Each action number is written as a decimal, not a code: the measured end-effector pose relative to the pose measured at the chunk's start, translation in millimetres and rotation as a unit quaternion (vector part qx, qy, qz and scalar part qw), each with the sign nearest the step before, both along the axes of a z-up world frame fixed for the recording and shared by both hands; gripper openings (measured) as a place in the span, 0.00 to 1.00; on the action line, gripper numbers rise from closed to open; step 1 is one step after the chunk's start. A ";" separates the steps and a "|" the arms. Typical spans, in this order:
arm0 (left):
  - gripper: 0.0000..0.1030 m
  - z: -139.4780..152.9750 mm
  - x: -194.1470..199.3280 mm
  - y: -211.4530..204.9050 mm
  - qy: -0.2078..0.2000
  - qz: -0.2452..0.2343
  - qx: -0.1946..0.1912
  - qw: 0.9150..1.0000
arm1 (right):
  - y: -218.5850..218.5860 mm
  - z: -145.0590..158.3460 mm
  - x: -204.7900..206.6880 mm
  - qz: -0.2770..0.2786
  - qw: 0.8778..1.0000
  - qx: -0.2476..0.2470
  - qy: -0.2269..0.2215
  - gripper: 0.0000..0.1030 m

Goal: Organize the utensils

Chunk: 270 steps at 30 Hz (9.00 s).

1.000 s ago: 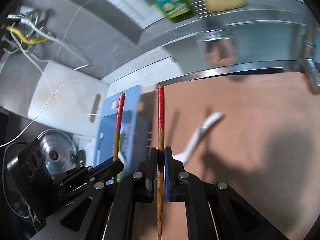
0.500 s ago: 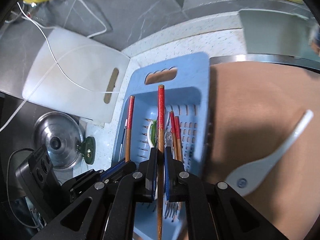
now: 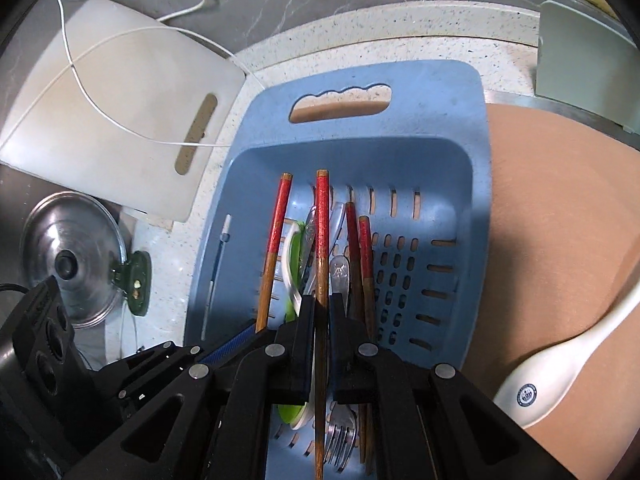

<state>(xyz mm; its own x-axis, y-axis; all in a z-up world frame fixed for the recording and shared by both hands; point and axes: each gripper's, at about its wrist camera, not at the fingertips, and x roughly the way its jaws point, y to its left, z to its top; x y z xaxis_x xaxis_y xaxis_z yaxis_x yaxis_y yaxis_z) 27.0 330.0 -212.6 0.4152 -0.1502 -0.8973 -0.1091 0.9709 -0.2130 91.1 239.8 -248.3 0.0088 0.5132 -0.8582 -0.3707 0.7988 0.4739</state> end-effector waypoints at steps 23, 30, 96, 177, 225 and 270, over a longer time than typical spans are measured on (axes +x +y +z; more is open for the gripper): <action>0.06 -21.0 12.6 3.5 0.024 0.006 0.009 1.000 | 19.8 -18.3 12.8 0.010 0.999 -0.049 0.010 0.06; 0.06 -22.2 15.1 3.9 0.027 0.003 0.014 1.000 | 23.7 -19.8 13.2 0.017 0.998 -0.060 0.007 0.06; 0.35 -20.6 89.2 -203.3 0.121 -0.236 0.049 0.963 | -348.0 39.8 15.0 -0.138 0.987 0.045 -0.071 0.37; 0.17 11.4 -2.6 -236.8 0.015 -0.098 -0.010 0.995 | -238.2 -5.7 67.8 -0.091 0.992 0.080 0.035 0.11; 0.10 1.5 -40.1 -32.6 0.030 0.037 0.017 0.999 | 16.8 -0.9 13.1 0.056 0.995 0.039 0.068 0.09; 0.60 65.4 -66.8 -52.7 -0.040 0.093 0.028 0.994 | -57.5 63.7 1.4 0.122 0.989 0.032 -0.077 0.45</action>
<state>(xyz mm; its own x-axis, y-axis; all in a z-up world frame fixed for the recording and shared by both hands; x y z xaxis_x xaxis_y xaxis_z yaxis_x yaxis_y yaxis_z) -39.8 277.3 -147.2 0.5014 -0.0144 -0.8651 -0.2733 0.9460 -0.1742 92.5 182.2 -184.6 0.0065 0.5699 -0.8217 -0.6199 0.6470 0.4439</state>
